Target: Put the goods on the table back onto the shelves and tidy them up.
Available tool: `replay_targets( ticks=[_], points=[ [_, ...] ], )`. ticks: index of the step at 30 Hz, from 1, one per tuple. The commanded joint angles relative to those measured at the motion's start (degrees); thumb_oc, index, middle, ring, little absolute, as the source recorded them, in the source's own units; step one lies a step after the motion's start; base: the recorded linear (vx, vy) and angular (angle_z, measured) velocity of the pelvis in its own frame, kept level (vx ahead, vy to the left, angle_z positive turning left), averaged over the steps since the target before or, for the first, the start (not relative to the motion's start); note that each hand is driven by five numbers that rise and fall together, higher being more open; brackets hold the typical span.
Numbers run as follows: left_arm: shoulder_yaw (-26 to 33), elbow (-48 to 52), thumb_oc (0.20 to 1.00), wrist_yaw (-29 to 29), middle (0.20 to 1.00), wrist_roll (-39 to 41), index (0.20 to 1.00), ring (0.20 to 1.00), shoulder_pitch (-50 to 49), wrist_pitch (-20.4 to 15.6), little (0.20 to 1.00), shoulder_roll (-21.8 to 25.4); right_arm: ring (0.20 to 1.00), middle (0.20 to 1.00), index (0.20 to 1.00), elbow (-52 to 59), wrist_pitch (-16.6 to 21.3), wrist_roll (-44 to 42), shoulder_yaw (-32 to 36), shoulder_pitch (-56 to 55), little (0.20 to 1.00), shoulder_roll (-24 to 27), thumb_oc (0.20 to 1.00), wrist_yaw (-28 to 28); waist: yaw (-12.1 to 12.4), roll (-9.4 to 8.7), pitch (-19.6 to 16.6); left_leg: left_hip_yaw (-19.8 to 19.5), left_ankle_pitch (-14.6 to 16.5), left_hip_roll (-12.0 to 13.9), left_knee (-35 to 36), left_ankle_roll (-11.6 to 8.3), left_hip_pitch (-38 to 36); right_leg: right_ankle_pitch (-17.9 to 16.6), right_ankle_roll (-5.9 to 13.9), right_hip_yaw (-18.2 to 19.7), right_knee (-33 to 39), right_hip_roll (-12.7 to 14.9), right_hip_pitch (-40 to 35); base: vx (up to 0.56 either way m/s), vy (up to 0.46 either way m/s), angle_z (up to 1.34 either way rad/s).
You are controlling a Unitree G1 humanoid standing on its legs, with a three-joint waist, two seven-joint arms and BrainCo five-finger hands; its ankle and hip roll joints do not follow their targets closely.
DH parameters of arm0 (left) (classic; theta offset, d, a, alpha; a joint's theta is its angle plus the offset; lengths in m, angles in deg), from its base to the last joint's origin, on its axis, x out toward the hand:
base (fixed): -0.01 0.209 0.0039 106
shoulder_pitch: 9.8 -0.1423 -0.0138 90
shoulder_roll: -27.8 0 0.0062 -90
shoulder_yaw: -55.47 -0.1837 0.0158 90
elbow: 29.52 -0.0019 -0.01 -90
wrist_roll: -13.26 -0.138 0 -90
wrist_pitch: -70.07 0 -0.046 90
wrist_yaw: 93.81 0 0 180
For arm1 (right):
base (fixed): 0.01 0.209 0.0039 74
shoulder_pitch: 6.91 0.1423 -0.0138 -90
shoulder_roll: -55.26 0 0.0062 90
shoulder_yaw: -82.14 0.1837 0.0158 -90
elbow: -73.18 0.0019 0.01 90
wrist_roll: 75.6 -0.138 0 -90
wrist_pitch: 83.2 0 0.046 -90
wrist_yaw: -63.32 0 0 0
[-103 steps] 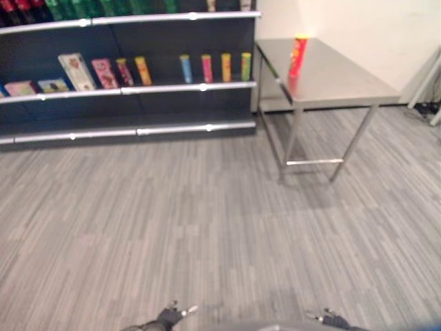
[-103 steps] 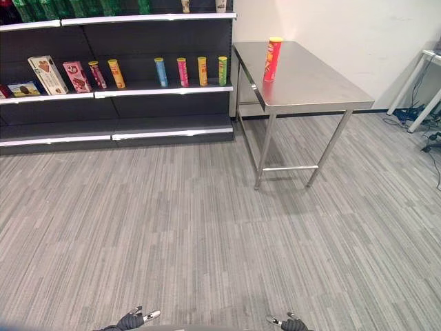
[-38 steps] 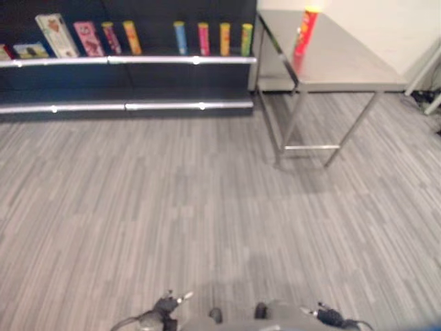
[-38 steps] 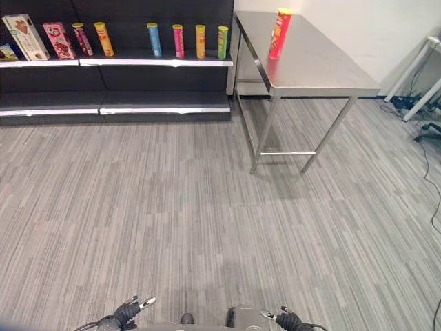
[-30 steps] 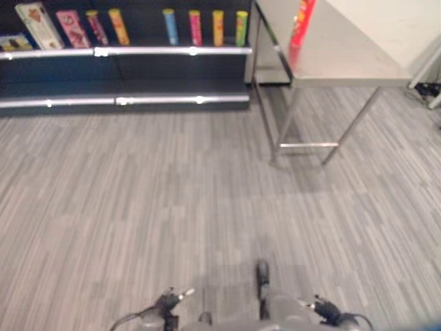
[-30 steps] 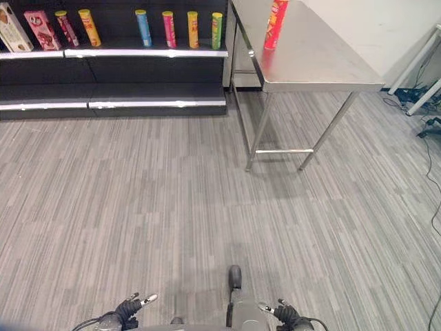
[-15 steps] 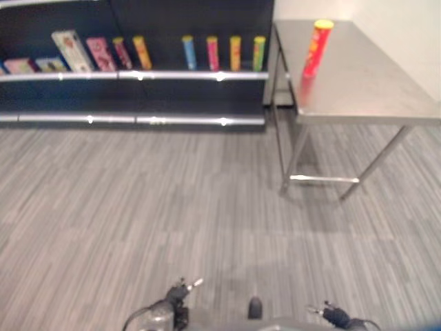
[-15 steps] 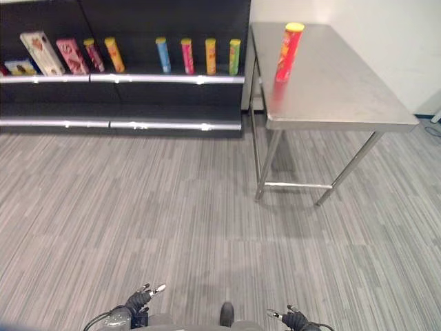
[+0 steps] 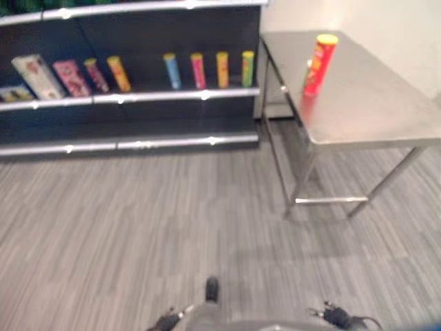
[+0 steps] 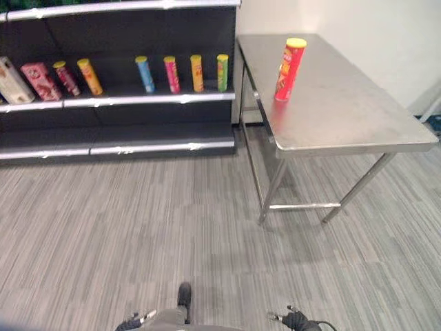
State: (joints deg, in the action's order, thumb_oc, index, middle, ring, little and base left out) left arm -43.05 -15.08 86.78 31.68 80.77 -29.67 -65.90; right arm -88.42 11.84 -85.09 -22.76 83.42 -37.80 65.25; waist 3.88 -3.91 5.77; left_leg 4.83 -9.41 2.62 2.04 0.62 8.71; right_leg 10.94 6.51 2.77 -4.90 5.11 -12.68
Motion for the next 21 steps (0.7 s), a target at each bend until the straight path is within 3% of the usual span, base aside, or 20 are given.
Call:
replay_targets(
  ticks=[1, 2, 3, 4, 6, 9, 10, 11, 15, 16, 17, 19, 20, 21],
  points=[
    [-0.23, 1.27, 1.000, 0.16, 1.000, -2.85, 1.000, 1.000, 1.03, -0.84, 1.000, 2.02, 1.000, 1.000, 1.000, -0.76, 1.00, 0.08, 1.77, 1.50, 1.000, 0.07, 1.000, -0.02, 0.34, 1.25, -1.73, 0.08, -0.56, -0.63, 2.96, -2.09, -1.86, -32.73, 1.11, -1.35, -16.20, 9.45, 8.08, 0.30, 0.430, -0.10],
    [-0.53, 1.46, 1.000, 0.11, 1.000, -3.26, 1.000, 1.000, 1.48, -0.77, 1.000, 2.59, 1.000, 1.000, 1.000, -0.56, 1.07, -0.46, 2.08, 1.36, 1.000, 0.02, 1.000, -0.08, -0.35, 1.80, -1.35, 0.05, 0.61, -1.39, 2.96, -1.26, -3.06, -33.28, 0.56, -1.72, -19.88, 9.12, 10.08, 0.44, 0.501, 0.19],
    [-0.86, 1.54, 1.000, 0.53, 1.000, -4.02, 1.000, 1.000, 1.96, -0.53, 1.000, 3.13, 1.000, 1.000, 1.000, -0.36, 1.27, -1.49, 2.96, 0.45, 1.000, 0.19, 1.000, -0.13, -2.31, 2.66, -0.64, -0.75, 2.38, -2.53, 2.96, -0.47, -5.68, -28.18, -0.41, -2.52, -25.06, 6.53, 14.25, 0.35, 0.350, 0.37],
    [-0.86, 1.53, 1.000, 0.53, 1.000, -4.02, 1.000, 1.000, 1.97, -0.53, 1.000, 3.12, 1.000, 1.000, 1.000, -0.36, 1.27, -1.49, 2.96, 0.45, 1.000, 0.20, 1.000, -0.13, -2.32, 2.72, -0.71, -0.77, 2.35, -2.46, 2.96, -0.48, -5.59, -28.25, -0.44, -2.55, -25.00, 6.47, 14.32, 0.37, 0.289, 0.65],
    [-1.45, 1.62, 1.000, 0.82, 1.000, -4.60, 1.000, 1.000, 2.35, -0.59, 1.000, 3.29, 1.000, 1.000, 1.000, -1.17, 1.27, -2.07, 3.70, -0.37, 1.000, 0.65, 1.000, -0.21, -4.62, 3.16, 0.01, -2.82, 3.90, -3.72, 2.96, -0.16, -8.39, -21.92, -1.44, -2.99, -24.28, 2.02, 18.47, 0.32, 0.152, 0.69],
    [-1.94, 1.56, 1.000, 0.92, 1.000, -4.38, 1.000, 1.000, 2.94, -0.63, 1.000, 2.91, 1.000, 1.000, 1.000, -2.62, 1.13, -2.61, 4.25, -0.84, 1.000, 1.32, 1.000, -0.39, -7.23, 2.46, 0.91, -5.85, 6.95, -5.81, 2.96, 0.48, -12.77, -19.34, -1.79, -3.26, -15.85, -2.60, 22.83, 0.45, 0.099, 0.40],
    [-1.94, 1.64, 1.000, 1.10, 1.000, -4.20, 1.000, 1.000, 3.21, -0.75, 1.000, 2.53, 1.000, 1.000, 1.000, -3.48, 1.00, -2.74, 4.71, -1.41, 1.000, 1.57, 1.000, -0.43, -8.59, 1.18, 0.87, -7.92, 9.43, -7.76, 2.96, 0.63, -15.93, -20.54, -0.67, -2.60, -6.50, -4.11, 24.87, 0.46, 0.056, 0.42],
    [-1.94, 1.65, 1.000, 1.10, 1.000, -4.20, 1.000, 1.000, 3.19, -0.75, 1.000, 2.50, 1.000, 1.000, 1.000, -3.48, 1.01, -2.74, 4.70, -1.44, 1.000, 1.61, 1.000, -0.43, -8.69, 1.36, 1.22, -8.06, 9.65, -7.56, 2.96, 0.61, -16.42, -20.51, -0.70, -2.81, -6.23, -4.26, 24.22, 0.48, 0.053, 0.46],
    [-2.61, 1.61, 1.000, 1.28, 1.000, -5.26, 1.000, 1.000, 3.89, -0.91, 1.000, 1.58, 1.000, 1.000, 1.000, -4.47, 0.61, -2.24, 5.90, -2.68, 1.000, 1.63, 1.000, -0.32, -11.21, 0.57, 1.28, -11.02, 13.86, -9.04, 2.96, 0.16, -22.31, -24.60, 1.27, -5.70, 7.20, -4.02, 27.43, 0.49, 0.044, 0.69],
    [-2.98, 1.44, 1.000, 1.46, 1.000, -6.21, 1.000, 1.000, 3.76, -0.80, 1.000, 1.09, 1.000, 1.000, 1.000, -4.81, 0.33, -1.08, 5.99, -3.29, 1.000, 1.62, 1.000, -0.21, -11.78, 0.74, 1.06, -11.81, 14.42, -8.70, 2.96, -0.40, -24.87, -25.71, 1.75, -9.98, 9.52, -3.34, 27.46, 0.46, 0.016, 0.37],
    [-2.98, 1.45, 1.000, 1.46, 1.000, -6.22, 1.000, 1.000, 3.75, -0.80, 1.000, 1.07, 1.000, 1.000, 1.000, -4.81, 0.33, -1.07, 5.99, -3.31, 1.000, 1.64, 1.000, -0.21, -11.88, 0.85, 1.12, -11.91, 14.48, -8.57, 2.96, -0.42, -24.96, -25.67, 1.74, -10.13, 9.56, -3.40, 27.32, 0.45, -0.016, 0.34],
    [-3.03, 1.26, 1.000, 1.60, 1.000, -6.86, 1.000, 1.000, 3.24, -0.68, 1.000, 0.82, 1.000, 1.000, 1.000, -4.36, 0.25, -0.52, 6.09, -3.88, 1.000, 1.55, 1.000, 0.02, -11.80, 0.80, 0.28, -11.82, 14.31, -8.07, 2.96, -1.27, -27.12, -27.32, 2.23, -16.93, 9.89, -1.84, 26.93, 0.40, -0.060, 0.52],
    [-3.13, 1.27, 1.000, 1.81, 1.000, -7.23, 1.000, 1.000, 2.94, -0.41, 1.000, 0.72, 1.000, 1.000, 1.000, -4.04, 0.27, -0.35, 6.19, -4.20, 1.000, 1.53, 1.000, 0.06, -11.51, 0.76, -0.28, -11.16, 14.63, -7.77, 2.96, -1.61, -27.80, -27.15, 2.27, -20.29, 9.90, -1.03, 26.17, 0.50, -0.107, 0.51],
    [-3.24, 1.16, 1.000, 2.01, 1.000, -7.54, 1.000, 1.000, 2.82, -0.31, 1.000, 0.79, 1.000, 1.000, 1.000, -3.88, 0.28, -0.36, 5.89, -4.51, 1.000, 1.71, 1.000, 0.24, -11.48, 0.67, -1.27, -10.84, 15.05, -7.29, 2.96, -1.49, -28.58, -26.05, 1.60, -21.04, 9.90, -1.25, 24.97, 0.63, -0.133, 0.45]
  ],
)
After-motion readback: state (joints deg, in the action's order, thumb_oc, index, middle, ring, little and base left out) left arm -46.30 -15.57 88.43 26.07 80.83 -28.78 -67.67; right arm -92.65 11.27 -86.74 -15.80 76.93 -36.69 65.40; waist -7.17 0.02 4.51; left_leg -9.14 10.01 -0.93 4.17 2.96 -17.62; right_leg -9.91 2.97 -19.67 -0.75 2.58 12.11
